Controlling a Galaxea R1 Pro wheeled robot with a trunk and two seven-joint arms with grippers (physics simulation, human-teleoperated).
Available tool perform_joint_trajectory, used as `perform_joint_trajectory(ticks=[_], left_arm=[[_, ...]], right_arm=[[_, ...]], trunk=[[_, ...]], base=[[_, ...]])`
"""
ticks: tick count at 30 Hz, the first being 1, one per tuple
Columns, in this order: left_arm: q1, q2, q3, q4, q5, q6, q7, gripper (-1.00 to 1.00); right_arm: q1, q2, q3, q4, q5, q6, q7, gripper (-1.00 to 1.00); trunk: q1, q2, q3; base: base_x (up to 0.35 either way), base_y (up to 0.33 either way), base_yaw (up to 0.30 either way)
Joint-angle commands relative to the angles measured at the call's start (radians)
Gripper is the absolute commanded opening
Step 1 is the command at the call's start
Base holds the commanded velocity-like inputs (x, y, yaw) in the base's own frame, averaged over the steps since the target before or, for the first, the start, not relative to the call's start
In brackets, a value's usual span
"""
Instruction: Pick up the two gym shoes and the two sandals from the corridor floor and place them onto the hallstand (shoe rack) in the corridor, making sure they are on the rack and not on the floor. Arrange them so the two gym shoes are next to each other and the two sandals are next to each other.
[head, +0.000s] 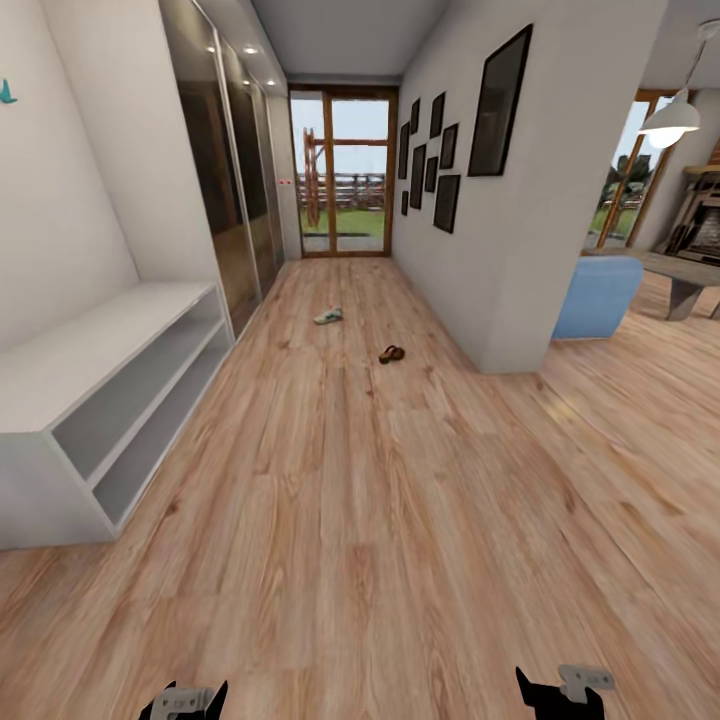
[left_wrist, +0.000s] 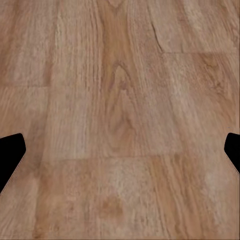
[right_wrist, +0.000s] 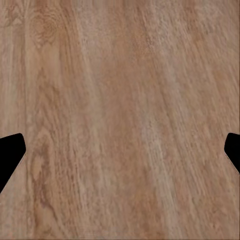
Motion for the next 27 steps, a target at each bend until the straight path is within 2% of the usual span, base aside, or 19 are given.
perform_joint_trajectory(ticks=[1, 27], left_arm=[[-0.001, 0.0, 0.003, 0.001, 0.01, 0.0, -0.01, 1.0], [-0.001, 0.0, 0.003, 0.001, 0.01, 0.0, -0.01, 1.0]], right_arm=[[-0.001, 0.0, -0.008, 0.001, -0.001, -0.003, 0.009, 1.0], [0.0, -0.001, -0.009, 0.001, -0.002, -0.003, 0.009, 1.0]], trunk=[[0.0, 0.0, -0.001], [0.0, 0.0, -0.001]], base=[[0.34, 0.0, 0.0], [0.34, 0.0, 0.0]])
